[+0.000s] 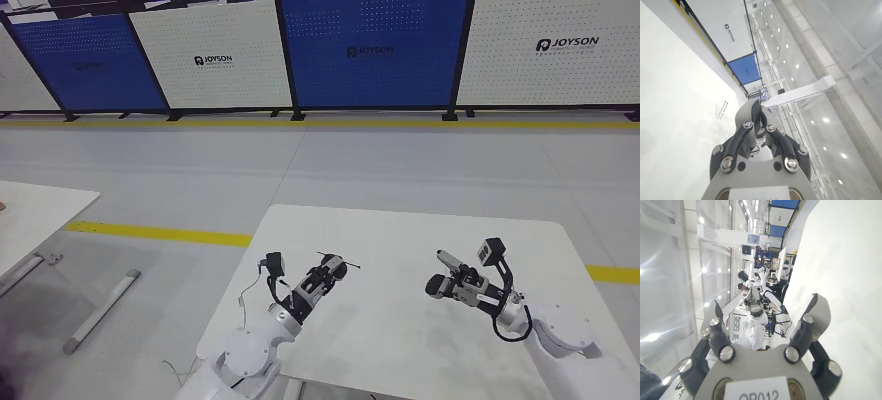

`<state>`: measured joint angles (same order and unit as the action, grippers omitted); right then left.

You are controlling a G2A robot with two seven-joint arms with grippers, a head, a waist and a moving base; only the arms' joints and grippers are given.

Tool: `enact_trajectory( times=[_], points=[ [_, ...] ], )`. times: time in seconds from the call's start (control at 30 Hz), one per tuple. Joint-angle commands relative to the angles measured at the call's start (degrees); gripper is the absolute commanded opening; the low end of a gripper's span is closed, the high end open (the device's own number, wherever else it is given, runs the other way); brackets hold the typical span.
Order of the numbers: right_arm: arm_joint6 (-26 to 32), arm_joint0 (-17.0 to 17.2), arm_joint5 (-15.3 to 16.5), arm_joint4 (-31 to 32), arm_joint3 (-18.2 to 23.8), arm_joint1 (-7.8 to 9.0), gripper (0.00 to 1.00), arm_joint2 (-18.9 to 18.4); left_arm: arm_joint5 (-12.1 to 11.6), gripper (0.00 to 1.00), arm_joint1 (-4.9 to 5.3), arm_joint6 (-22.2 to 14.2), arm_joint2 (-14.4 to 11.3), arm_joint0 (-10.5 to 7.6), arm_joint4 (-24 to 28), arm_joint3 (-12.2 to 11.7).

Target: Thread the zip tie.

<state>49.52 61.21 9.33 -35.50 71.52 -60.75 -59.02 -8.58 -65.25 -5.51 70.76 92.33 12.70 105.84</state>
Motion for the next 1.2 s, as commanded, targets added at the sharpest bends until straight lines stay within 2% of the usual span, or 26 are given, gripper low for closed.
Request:
enact_trajectory(
  times=[0.0, 0.07, 0.17, 0.3, 0.37, 1.17],
  points=[
    [0.0, 0.0, 0.0, 0.0, 0.0, 0.00, 1.00, 0.0, 0.0, 0.00, 0.00, 0.0, 0.0, 0.00, 0.0, 0.0],
    [0.0, 0.0, 0.0, 0.0, 0.0, 0.00, 1.00, 0.0, 0.6, 0.00, 0.01, 0.3, -0.1, -0.17, -1.3, -0.4],
    [0.0, 0.0, 0.0, 0.0, 0.0, 0.00, 1.00, 0.0, 4.3, 0.00, -0.04, 0.9, -1.1, -0.86, -5.5, -1.3],
    [0.0, 0.0, 0.0, 0.0, 0.0, 0.00, 1.00, 0.0, 7.7, 0.00, -0.05, 0.9, -2.5, -1.53, -10.6, -2.3],
    [0.0, 0.0, 0.0, 0.0, 0.0, 0.00, 1.00, 0.0, 7.6, 0.00, -0.24, 2.2, -2.6, -1.61, -9.5, -2.2],
    [0.0, 0.0, 0.0, 0.0, 0.0, 0.00, 1.00, 0.0, 7.6, 0.00, -0.24, 2.2, -2.6, -1.61, -9.5, -2.2]
  ],
)
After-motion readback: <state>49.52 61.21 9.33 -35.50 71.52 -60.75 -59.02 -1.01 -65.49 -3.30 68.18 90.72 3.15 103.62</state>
